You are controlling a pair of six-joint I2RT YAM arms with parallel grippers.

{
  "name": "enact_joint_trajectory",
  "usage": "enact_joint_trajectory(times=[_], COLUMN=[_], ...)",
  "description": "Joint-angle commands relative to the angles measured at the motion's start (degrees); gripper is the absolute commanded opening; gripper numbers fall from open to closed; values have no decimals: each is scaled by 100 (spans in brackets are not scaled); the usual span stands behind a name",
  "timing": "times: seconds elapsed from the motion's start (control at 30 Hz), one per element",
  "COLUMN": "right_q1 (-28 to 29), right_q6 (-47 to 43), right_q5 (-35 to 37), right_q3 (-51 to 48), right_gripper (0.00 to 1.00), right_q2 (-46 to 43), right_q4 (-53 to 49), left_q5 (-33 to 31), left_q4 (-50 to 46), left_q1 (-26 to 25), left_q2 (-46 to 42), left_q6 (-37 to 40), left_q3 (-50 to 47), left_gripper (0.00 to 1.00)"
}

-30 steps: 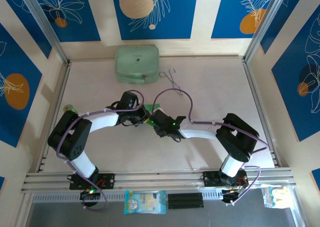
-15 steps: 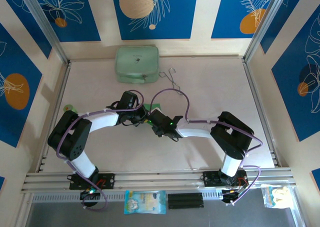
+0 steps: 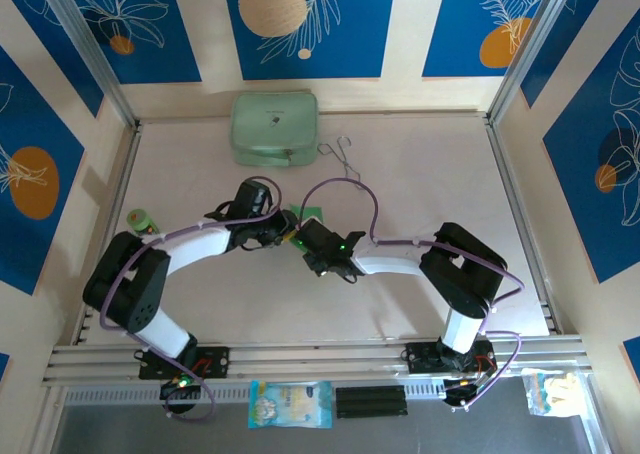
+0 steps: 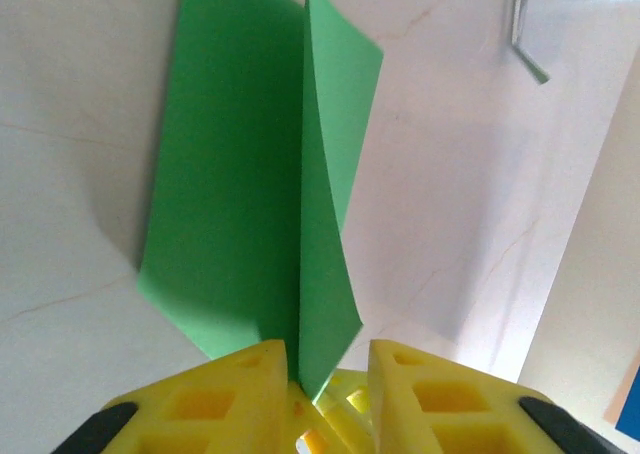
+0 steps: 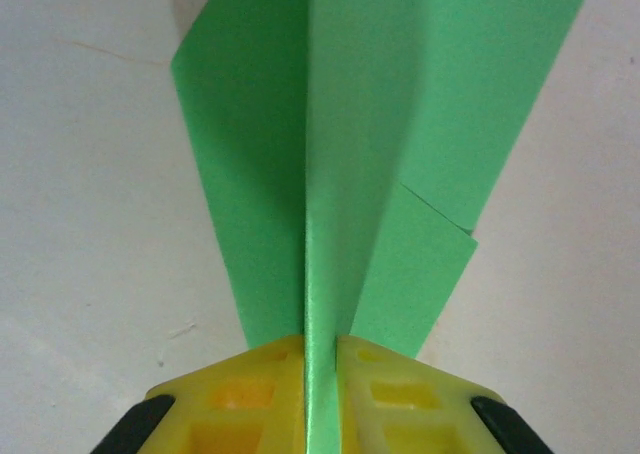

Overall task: Fold a paper plane with a square sheet of paper (pick it up from the middle)
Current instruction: Fourth fold the wing at the center of the table.

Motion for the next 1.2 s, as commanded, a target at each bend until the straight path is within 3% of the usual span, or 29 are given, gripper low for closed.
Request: enact_joint_trajectory(times=[0.0, 0.4, 0.67, 1.17], right_q1=[-104, -537, -851, -1125], right_q6=[73, 208, 277, 223], right_q5=[-437, -1602, -2351, -2924], right_q3=[-37, -332, -475, -480], right_gripper=[15, 13, 13, 13], right_q2=[17, -145, -244, -293], right_q4=[144, 533, 707, 719], left_q5=[-418, 171, 360, 520], left_q4=[-231, 691, 902, 1029], left_q1=[67, -60, -107, -164], left_q2=[-396, 142, 596, 1078], left_q6=[187, 37, 242, 373], left_q3=[-276, -755, -450, -142], left_gripper=[29, 16, 16, 19])
